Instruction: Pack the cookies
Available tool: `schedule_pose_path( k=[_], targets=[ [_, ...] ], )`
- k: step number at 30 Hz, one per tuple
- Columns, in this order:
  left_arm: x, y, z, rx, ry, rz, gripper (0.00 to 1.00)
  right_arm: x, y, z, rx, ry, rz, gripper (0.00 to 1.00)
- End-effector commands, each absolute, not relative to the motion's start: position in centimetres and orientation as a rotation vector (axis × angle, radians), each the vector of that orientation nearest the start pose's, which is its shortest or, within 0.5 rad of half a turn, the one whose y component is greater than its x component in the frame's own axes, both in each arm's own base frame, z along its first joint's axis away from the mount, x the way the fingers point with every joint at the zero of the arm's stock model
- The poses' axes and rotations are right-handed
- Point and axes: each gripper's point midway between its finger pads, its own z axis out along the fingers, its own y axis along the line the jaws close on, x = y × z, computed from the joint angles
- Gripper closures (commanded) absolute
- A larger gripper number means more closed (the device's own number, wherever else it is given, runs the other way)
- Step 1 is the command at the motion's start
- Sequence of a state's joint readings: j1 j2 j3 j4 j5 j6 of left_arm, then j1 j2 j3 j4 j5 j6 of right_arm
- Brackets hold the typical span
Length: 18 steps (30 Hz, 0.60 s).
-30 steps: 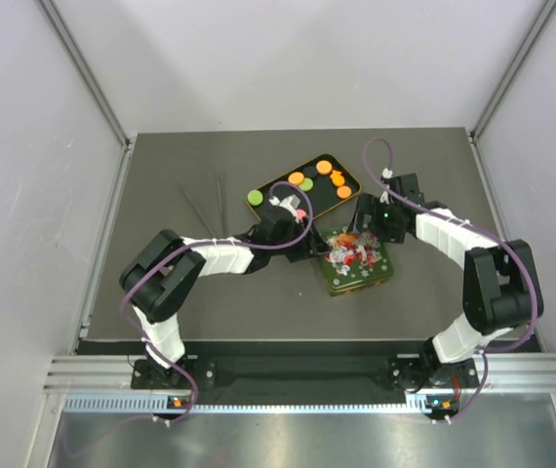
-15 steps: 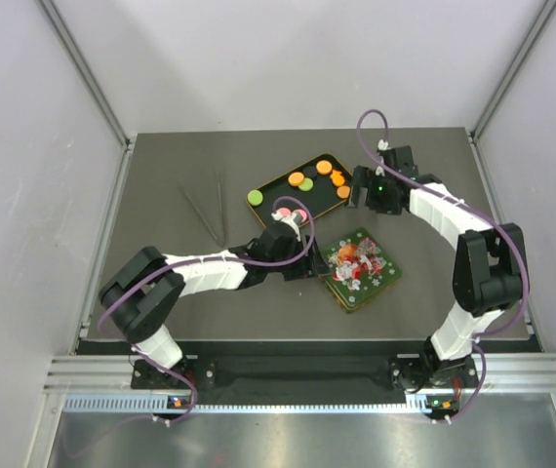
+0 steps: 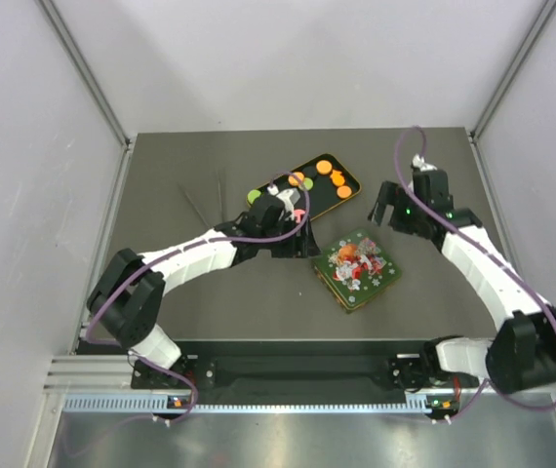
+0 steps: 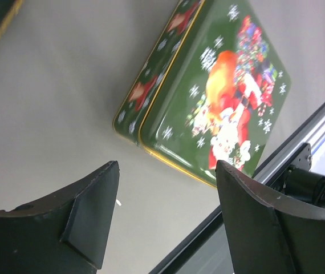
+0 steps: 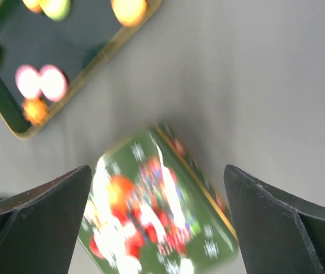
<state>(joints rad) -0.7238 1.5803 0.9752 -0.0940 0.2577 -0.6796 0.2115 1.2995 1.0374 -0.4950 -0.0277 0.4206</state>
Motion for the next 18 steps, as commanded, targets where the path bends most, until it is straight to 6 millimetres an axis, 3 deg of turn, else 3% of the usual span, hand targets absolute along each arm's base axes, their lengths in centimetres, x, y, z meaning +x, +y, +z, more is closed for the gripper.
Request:
schedule_pose_path(
  k=[1,2,4,5,8,18],
  targets=[
    [27.9,-33.8,12.8,0.363,2.410,-1.002,0.26,30.9,8.8,14.4,0.305,2.376,0.357,0.00],
    [28.1,-34.0,12.2,0.380,2.421,-1.003,0.26,29.9,8.6,14.7,0.304,2.366,0.358,0.01],
    [28.6,-34.3,12.5,0.434,2.413,-1.035,0.26,28.2,8.2,13.1,0.323,2.391,0.354,0.00],
    [28.7,-34.5,11.8,0.448,2.427,-1.040,0.26,27.6,8.2,13.6,0.323,2.365,0.366,0.00],
    [28.8,-35.0,11.3,0.508,2.436,-1.066,0.26,25.4,8.0,11.8,0.352,2.397,0.380,0.00],
    [28.8,-35.5,9.0,0.559,2.477,-1.081,0.27,23.3,9.9,9.3,0.389,2.427,0.549,0.00]
  ],
)
